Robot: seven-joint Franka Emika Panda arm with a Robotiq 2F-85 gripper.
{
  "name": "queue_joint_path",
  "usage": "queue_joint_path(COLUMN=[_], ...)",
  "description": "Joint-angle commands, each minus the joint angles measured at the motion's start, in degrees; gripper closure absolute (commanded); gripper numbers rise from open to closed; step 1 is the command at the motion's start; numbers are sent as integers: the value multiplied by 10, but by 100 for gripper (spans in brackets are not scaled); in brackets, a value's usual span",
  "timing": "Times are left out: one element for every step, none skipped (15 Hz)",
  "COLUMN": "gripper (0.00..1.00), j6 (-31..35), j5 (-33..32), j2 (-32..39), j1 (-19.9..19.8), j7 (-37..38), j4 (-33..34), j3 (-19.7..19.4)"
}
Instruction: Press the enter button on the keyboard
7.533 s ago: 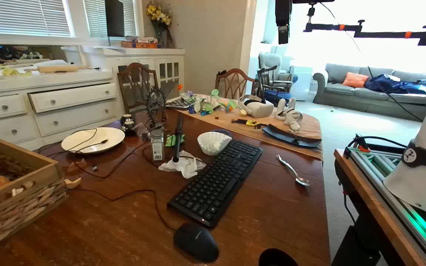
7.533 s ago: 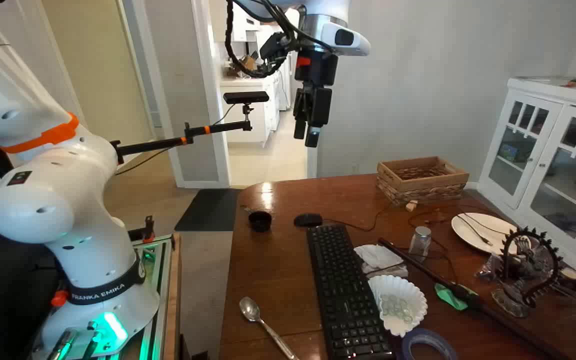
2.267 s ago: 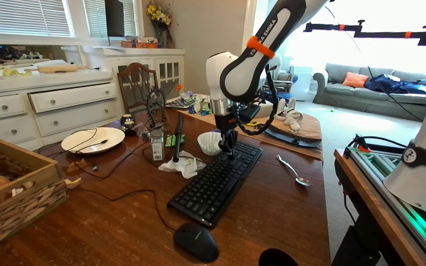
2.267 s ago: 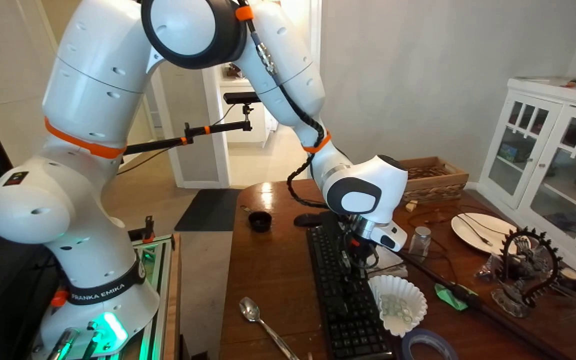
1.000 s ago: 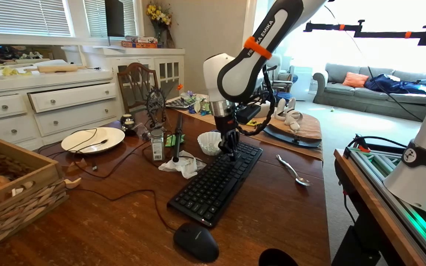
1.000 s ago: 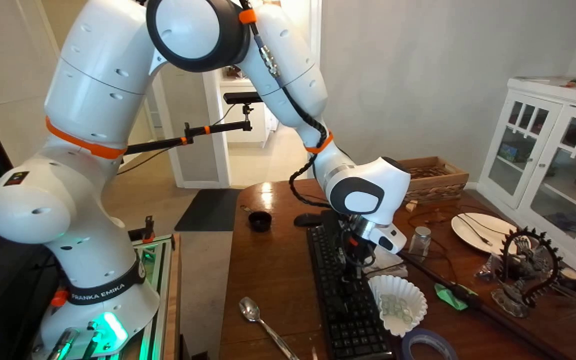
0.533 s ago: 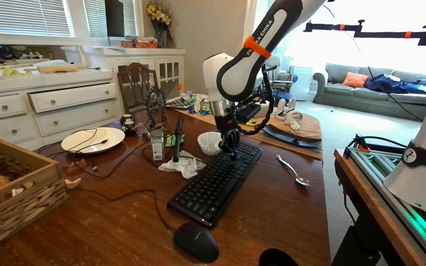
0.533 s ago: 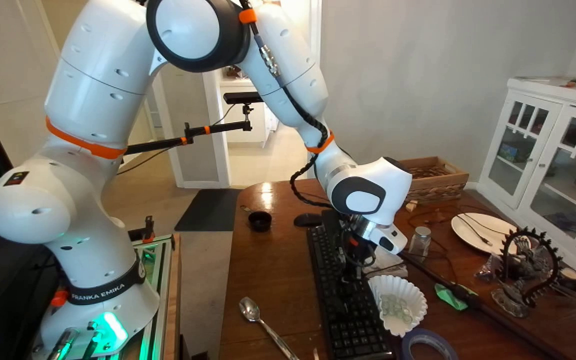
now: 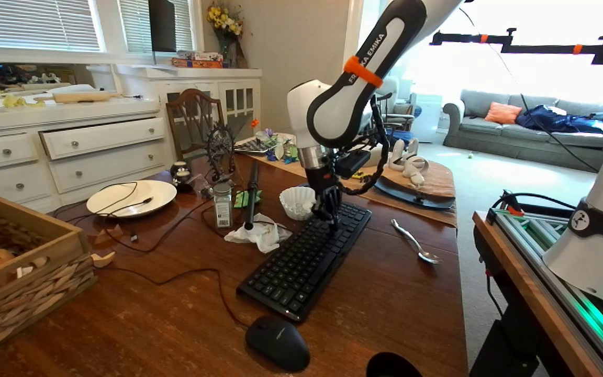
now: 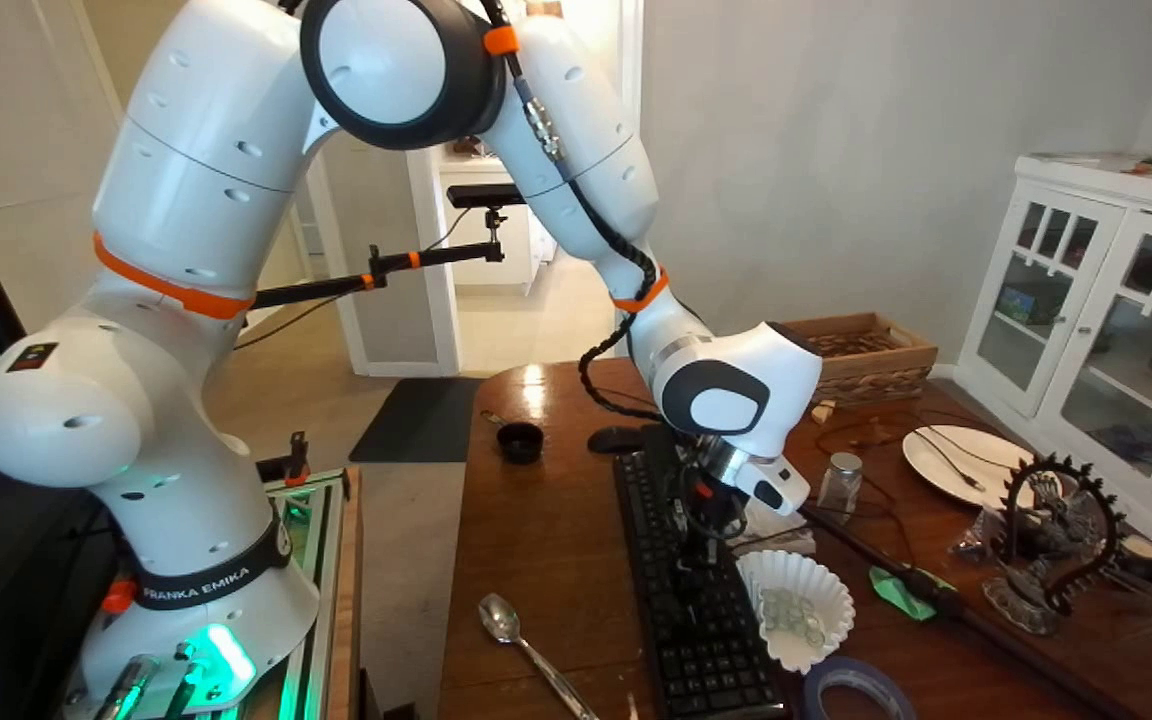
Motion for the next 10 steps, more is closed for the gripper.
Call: queue_joint_path(gripper=[100,100,100,100,100,100,100,100,100,100], j6=[7,9,11,14,15,13,13,14,17,20], j5=[12,11,12,11,11,12,10,12,11,10], j2=[12,12,11,11,11,12,14,19,25,28], j1=[-4,-3,-4,-5,-5,-6,-5,-8,-10,-11], j7=[-16,-18,-22,-25,-29,-30,-30,-35,-39,-42], j4=[9,8,7,6,5,6,8,10,13,14], j3=[4,4,5,6,6,6,5,6,5,5])
